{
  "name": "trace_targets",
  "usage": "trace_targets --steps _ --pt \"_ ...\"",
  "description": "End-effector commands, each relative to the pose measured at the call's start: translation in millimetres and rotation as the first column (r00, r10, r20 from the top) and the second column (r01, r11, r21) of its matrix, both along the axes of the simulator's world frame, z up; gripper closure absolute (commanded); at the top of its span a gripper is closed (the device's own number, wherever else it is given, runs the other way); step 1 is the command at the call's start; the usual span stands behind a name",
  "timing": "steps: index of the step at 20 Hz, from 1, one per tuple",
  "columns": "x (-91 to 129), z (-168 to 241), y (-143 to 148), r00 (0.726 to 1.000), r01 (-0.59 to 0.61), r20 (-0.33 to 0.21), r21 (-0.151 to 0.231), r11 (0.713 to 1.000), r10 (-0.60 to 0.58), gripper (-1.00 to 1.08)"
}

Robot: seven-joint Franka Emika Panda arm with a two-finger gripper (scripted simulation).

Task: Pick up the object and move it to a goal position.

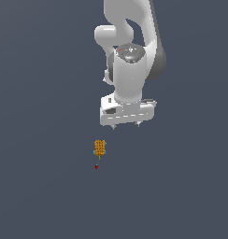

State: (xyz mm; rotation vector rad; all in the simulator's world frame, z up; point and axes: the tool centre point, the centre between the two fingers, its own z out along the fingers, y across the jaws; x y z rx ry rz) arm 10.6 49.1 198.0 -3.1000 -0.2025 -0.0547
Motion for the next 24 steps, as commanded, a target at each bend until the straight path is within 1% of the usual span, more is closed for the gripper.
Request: trace_targets --steps 1,8,16,20,24 --pt "2 -4 -4 1.000 0.003 -0.002 -0.001 1.000 -0.003 -0.92" --pt "16 -31 -29 1.000 0.026 -0.009 -0.006 1.000 -0.026 -0.92" --pt "35 -88 -81 0.997 0.067 -0.022 -0.022 0.998 -0.067 -0.92" --pt "39 -111 -102 0.996 0.081 -0.028 -0.029 0.996 -0.082 -0.92" --pt "41 -126 -115 0.995 0.090 -0.031 -0.034 0.995 -0.091 -0.92"
